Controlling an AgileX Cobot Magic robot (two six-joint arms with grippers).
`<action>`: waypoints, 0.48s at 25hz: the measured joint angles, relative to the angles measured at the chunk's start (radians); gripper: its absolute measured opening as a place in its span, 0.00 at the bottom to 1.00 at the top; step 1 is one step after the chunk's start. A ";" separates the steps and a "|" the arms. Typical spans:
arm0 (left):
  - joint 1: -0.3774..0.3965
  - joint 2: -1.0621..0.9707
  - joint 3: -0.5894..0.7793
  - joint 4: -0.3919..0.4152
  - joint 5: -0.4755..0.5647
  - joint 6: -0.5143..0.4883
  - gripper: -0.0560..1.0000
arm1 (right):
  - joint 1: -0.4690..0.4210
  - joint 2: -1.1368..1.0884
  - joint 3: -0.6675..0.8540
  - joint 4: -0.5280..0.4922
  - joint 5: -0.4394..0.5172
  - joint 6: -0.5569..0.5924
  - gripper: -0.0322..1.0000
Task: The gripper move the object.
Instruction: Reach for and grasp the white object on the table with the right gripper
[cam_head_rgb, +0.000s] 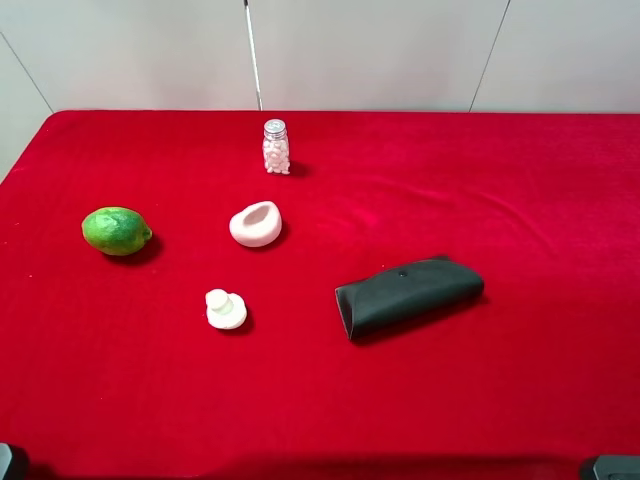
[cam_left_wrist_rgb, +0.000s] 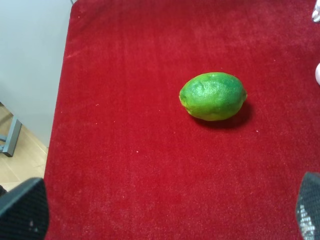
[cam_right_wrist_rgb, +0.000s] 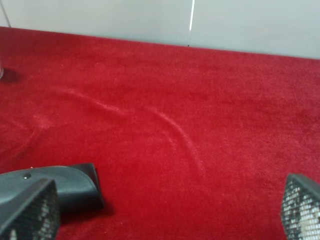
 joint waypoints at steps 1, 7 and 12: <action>0.000 0.000 0.000 0.000 0.000 0.000 0.98 | 0.000 0.003 0.000 0.004 0.000 0.000 0.70; 0.000 0.000 0.000 0.000 0.000 0.000 0.98 | 0.000 0.119 -0.021 0.021 -0.013 0.000 0.70; 0.000 0.000 0.000 0.000 0.000 0.000 0.98 | 0.000 0.259 -0.048 0.040 -0.049 -0.070 0.70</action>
